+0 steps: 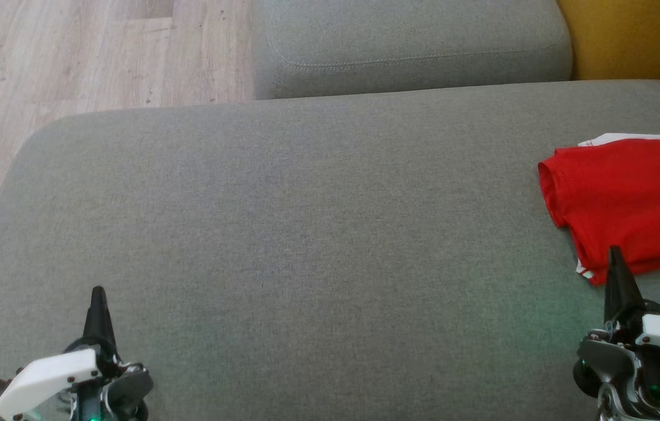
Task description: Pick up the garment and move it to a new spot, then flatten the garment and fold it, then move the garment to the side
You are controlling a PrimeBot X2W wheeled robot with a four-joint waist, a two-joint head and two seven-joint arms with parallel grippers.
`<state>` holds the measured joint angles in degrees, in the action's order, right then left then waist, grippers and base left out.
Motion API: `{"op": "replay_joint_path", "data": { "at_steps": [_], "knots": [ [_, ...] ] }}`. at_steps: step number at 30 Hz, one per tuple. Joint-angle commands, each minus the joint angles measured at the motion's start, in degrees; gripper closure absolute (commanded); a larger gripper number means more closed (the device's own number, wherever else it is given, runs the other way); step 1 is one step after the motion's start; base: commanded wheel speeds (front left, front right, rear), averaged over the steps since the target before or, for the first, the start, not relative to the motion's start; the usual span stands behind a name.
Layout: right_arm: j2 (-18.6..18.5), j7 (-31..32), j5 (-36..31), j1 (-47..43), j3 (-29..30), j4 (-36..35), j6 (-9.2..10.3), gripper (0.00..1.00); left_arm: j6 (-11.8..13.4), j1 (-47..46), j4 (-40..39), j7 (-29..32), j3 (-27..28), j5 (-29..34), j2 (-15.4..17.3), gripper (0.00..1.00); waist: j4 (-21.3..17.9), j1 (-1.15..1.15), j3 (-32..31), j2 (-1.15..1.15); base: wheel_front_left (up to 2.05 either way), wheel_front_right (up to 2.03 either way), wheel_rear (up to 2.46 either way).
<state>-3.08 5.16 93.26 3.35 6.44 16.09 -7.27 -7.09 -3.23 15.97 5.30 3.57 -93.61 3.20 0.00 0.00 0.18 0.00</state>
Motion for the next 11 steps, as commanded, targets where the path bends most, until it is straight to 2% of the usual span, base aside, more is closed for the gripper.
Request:
{"op": "replay_joint_path", "data": {
  "at_steps": [1, 11],
  "knots": [
    [-0.51, 0.55, -0.29, 2.74, -0.89, -2.12, -0.22, 1.0, -0.4, -2.87, -1.96, 0.39, 1.96, 0.62, 0.41, 1.0, 0.0, 0.0, 0.0, 0.0, 0.0, 0.0, 0.0],
    [-0.42, 0.66, -0.4, 2.75, -0.76, -2.11, -0.22, 1.0, -0.4, -2.88, -1.96, 0.49, 2.09, 0.73, 0.32, 1.0, 0.0, 0.0, 0.0, 0.0, 0.0, 0.0, 0.0]
  ]
}}
